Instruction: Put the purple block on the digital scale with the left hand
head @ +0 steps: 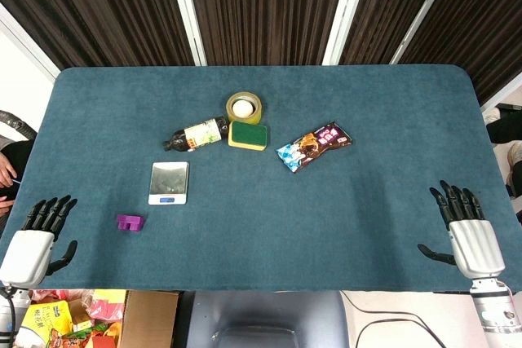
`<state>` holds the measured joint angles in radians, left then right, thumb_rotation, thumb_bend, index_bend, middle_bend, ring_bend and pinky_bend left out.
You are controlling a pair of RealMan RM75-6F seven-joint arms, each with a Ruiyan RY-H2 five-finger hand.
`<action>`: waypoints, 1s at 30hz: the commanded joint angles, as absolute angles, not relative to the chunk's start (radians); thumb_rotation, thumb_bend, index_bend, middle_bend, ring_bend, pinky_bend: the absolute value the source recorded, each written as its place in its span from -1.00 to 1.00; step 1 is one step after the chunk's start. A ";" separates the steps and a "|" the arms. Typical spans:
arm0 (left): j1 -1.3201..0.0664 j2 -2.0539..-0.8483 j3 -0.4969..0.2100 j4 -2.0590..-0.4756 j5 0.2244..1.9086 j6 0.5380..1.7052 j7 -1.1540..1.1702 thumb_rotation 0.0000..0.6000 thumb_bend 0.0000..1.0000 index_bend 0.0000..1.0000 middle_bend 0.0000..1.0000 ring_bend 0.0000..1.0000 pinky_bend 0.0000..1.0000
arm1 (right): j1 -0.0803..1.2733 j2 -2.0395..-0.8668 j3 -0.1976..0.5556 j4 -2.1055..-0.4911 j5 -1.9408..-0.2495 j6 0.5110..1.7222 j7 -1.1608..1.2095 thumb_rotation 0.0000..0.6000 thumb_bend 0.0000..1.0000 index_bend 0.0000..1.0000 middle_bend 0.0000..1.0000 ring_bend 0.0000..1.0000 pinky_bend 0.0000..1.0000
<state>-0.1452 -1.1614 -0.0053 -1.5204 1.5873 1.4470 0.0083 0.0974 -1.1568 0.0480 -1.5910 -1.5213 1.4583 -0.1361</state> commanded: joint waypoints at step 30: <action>-0.299 -1.529 -0.027 -1.141 1.465 1.176 0.188 1.00 -0.16 -0.91 -0.85 0.81 0.65 | 0.090 -1.171 0.065 -1.571 -1.509 1.484 -0.107 1.00 -0.69 -1.00 -1.00 -1.00 -0.99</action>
<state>-0.2962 -1.5243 -0.0305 -1.1452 1.4698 1.1810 0.1840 0.0896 -1.1710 0.0654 -1.5714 -1.5092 1.4841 -0.1069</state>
